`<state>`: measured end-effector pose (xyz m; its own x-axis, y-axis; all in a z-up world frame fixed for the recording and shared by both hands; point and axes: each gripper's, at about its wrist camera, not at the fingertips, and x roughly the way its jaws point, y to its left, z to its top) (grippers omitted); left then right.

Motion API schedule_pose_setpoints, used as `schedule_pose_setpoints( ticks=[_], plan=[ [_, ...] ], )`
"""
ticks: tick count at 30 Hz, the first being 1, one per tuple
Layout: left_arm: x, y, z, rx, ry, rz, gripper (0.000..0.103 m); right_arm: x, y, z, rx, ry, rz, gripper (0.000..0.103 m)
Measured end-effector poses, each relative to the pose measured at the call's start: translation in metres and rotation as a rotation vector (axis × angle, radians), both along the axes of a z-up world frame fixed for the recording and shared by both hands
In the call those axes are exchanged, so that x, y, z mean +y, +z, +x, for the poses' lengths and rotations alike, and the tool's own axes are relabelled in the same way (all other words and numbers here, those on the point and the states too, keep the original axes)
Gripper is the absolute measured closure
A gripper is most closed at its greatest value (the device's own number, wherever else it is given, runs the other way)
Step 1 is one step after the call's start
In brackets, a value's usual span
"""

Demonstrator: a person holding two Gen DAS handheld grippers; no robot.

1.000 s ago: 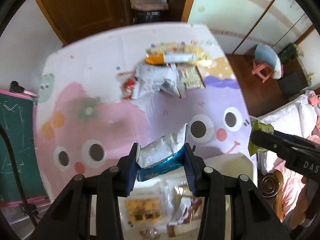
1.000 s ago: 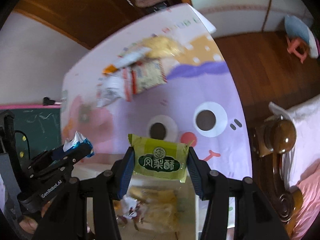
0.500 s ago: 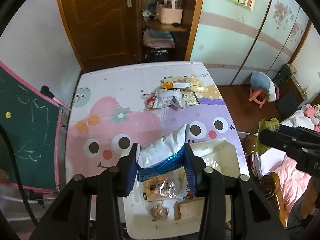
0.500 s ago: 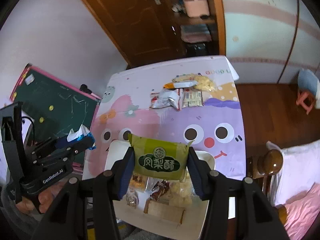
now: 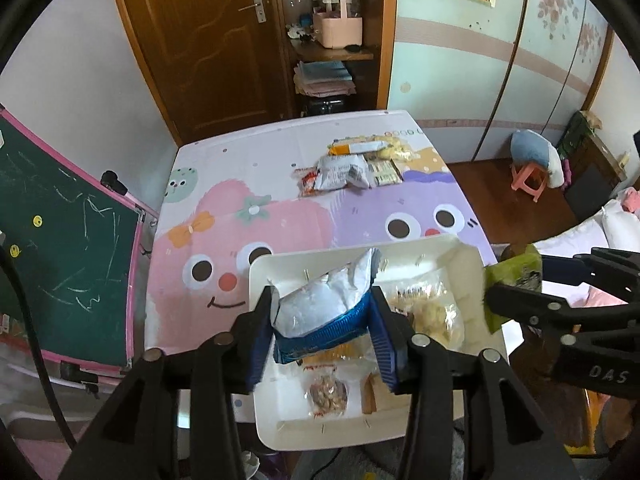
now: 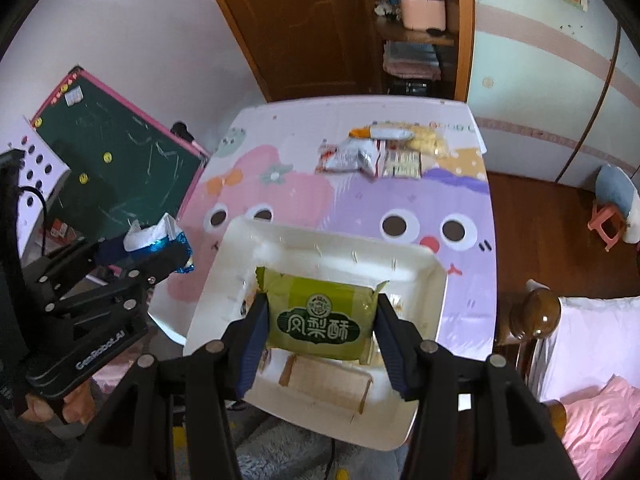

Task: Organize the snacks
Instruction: 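Carry both wrapped cakes over the white tray and release them inside, then move both tools back over the remaining snack pile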

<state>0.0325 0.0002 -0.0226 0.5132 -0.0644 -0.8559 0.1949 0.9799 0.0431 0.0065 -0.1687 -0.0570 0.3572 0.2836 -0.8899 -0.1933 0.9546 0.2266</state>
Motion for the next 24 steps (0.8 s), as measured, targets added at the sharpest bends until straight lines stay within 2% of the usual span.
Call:
schedule_pose_setpoints(
  ticks=[1, 3, 5, 8, 24],
  plan=[
    [0.0, -0.002, -0.003, 0.002, 0.003, 0.004, 0.037, 0.002, -0.003, -0.002, 0.009, -0.002, -0.005, 0.048],
    [0.0, -0.002, -0.008, -0.005, 0.009, 0.008, 0.011, 0.003, -0.006, -0.005, 0.014, -0.011, -0.005, 0.045],
    [0.001, -0.001, -0.014, -0.035, 0.019, 0.029, 0.01, 0.002, -0.005, -0.009, -0.004, -0.033, -0.016, 0.038],
    [0.0, -0.001, -0.019, -0.03, 0.006, 0.032, 0.009, -0.002, 0.001, -0.013, -0.045, -0.058, -0.03, 0.032],
    [-0.004, 0.001, -0.02, -0.031, 0.013, 0.026, 0.009, -0.015, 0.011, -0.018, -0.081, -0.103, -0.011, 0.031]
  ],
)
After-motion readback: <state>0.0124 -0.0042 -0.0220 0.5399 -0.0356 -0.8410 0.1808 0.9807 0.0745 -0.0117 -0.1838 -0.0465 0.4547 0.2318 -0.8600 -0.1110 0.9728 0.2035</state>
